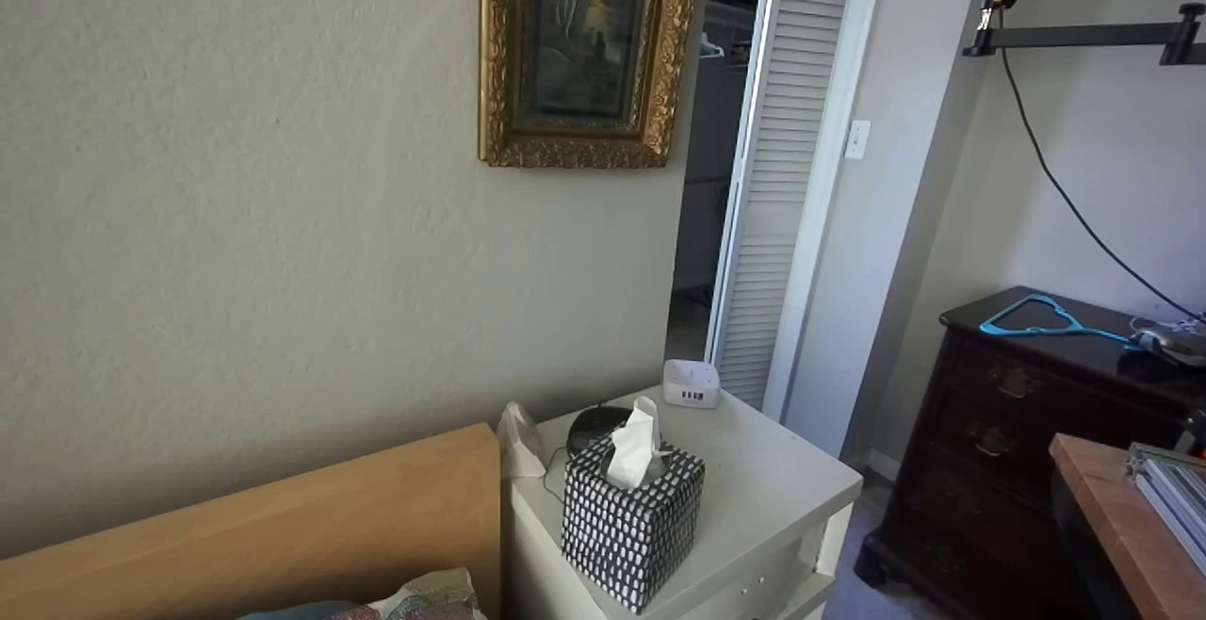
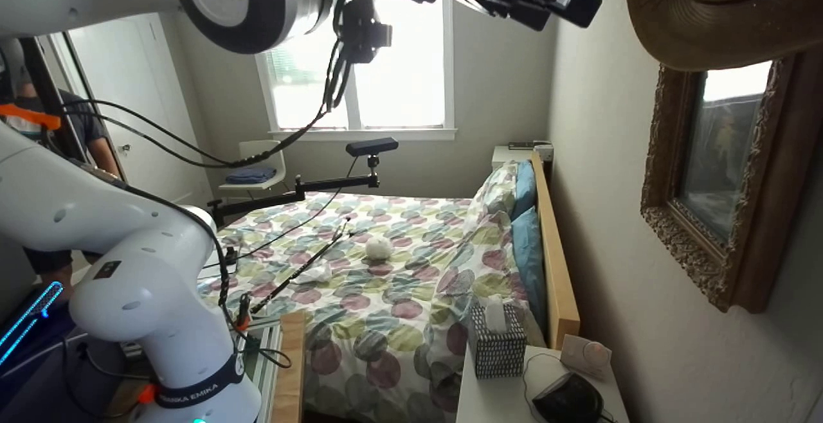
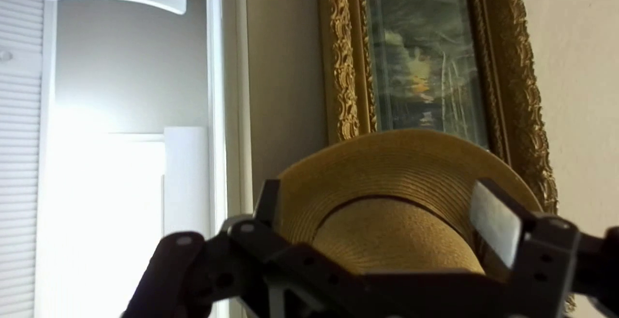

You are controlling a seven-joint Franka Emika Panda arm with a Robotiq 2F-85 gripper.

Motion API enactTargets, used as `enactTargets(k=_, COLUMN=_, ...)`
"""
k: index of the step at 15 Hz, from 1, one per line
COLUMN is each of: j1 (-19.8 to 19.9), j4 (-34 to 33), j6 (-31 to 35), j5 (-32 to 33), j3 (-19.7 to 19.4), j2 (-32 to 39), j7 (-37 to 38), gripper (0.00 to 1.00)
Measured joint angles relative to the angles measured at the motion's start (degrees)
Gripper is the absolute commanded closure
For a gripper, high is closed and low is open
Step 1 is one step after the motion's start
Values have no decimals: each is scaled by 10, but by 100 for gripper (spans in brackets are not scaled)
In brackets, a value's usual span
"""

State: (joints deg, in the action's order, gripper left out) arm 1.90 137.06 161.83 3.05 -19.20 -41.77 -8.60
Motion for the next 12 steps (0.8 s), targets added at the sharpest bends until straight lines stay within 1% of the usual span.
enactTargets(k=5, j1=-52, j4=-7, j6=66, j5=0, j3=-9, j2=0, j7=-26, gripper=0)
enactTargets(k=9, j1=-108, j4=-20, j6=124, j5=0, j3=-26, j2=1, j7=-45, gripper=0)
enactTargets(k=12, j1=-159, j4=-37, j6=175, j5=0, j3=-48, j2=11, j7=-56, gripper=0)
